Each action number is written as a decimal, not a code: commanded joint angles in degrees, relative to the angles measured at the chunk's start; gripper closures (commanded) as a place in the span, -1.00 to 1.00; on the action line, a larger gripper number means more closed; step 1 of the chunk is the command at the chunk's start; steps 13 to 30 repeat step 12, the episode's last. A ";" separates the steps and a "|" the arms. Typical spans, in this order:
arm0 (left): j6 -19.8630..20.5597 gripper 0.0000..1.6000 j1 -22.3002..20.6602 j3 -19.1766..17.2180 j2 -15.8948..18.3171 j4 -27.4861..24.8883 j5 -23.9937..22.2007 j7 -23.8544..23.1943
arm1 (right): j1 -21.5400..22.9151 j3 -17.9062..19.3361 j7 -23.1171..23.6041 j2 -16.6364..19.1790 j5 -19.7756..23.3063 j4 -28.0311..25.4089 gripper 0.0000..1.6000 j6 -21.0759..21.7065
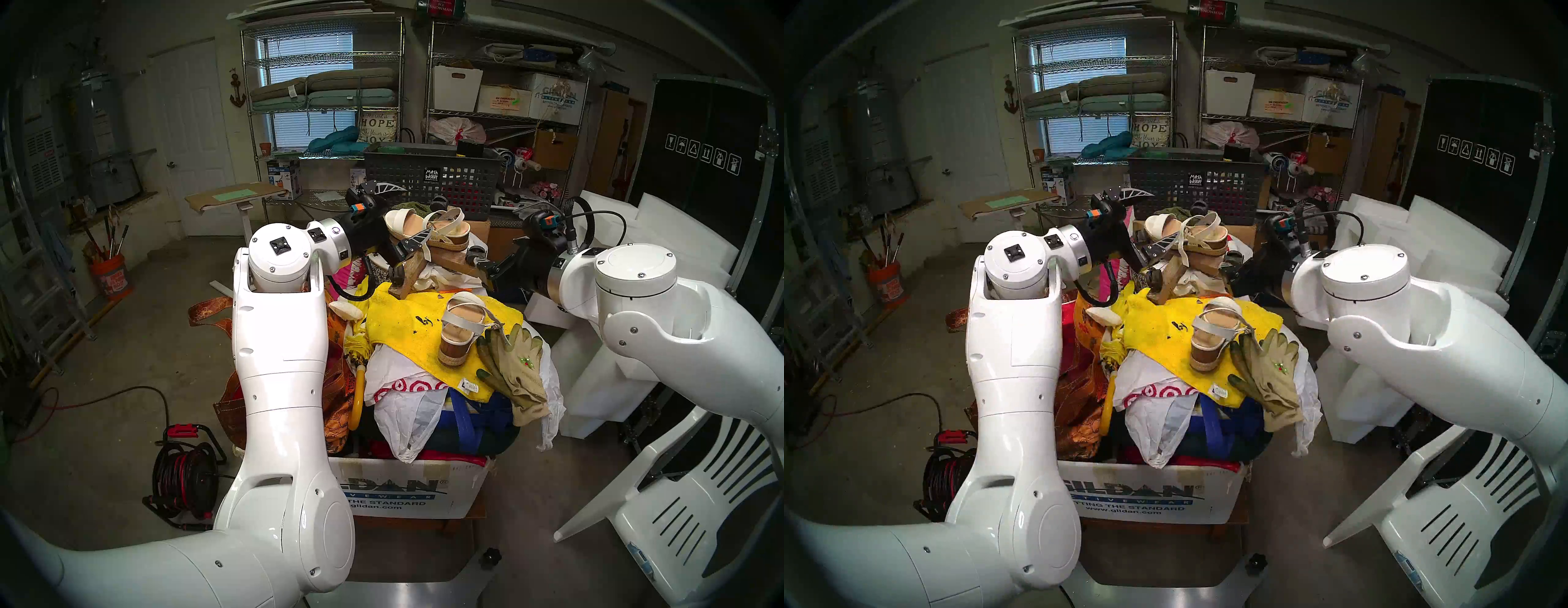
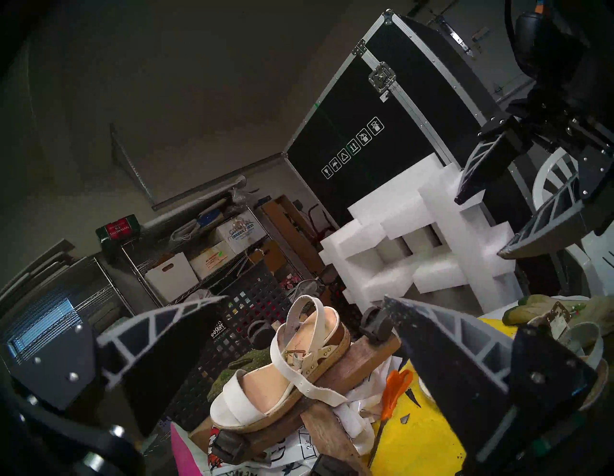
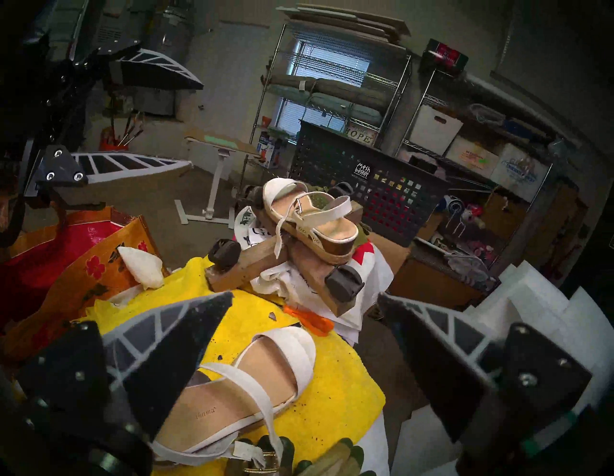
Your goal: Unbuckle a shoe
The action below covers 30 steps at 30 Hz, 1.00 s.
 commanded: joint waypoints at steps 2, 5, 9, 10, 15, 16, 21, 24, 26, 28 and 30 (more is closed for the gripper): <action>0.40 -1.00 -1.32 0.23 -0.51 -1.38 -0.08 0.29 | 0.19 0.65 -0.16 0.35 -0.70 -0.38 -1.00 -1.60; 0.46 -1.00 -1.33 0.23 -0.51 -1.39 -0.07 0.28 | 0.16 0.64 -0.15 0.38 -0.75 -0.39 -1.00 -1.70; 0.52 -1.00 -1.31 0.28 -0.47 -1.41 -0.08 0.33 | 0.15 0.63 -0.13 0.40 -0.79 -0.39 -1.00 -1.78; 0.53 -1.00 -1.31 0.30 -0.46 -1.41 -0.09 0.35 | 0.14 0.62 -0.13 0.40 -0.80 -0.39 -1.00 -1.80; 0.56 -1.00 -1.30 0.33 -0.43 -1.42 -0.12 0.39 | 0.14 0.62 -0.13 0.41 -0.81 -0.40 -1.00 -1.82; 0.56 -1.00 -1.30 0.33 -0.43 -1.42 -0.12 0.39 | 0.14 0.62 -0.13 0.41 -0.81 -0.40 -1.00 -1.82; 0.56 -1.00 -1.30 0.33 -0.43 -1.42 -0.12 0.39 | 0.14 0.62 -0.13 0.41 -0.81 -0.40 -1.00 -1.82; 0.56 -1.00 -1.30 0.33 -0.43 -1.42 -0.12 0.39 | 0.14 0.62 -0.13 0.41 -0.81 -0.40 -1.00 -1.82; 0.56 -1.00 -1.30 0.33 -0.43 -1.42 -0.12 0.39 | 0.14 0.62 -0.13 0.41 -0.81 -0.40 -1.00 -1.82; 0.56 -1.00 -1.30 0.33 -0.43 -1.42 -0.12 0.39 | 0.14 0.62 -0.13 0.41 -0.81 -0.40 -1.00 -1.82; 0.56 -1.00 -1.30 0.33 -0.43 -1.42 -0.12 0.39 | 0.14 0.62 -0.13 0.41 -0.81 -0.40 -1.00 -1.82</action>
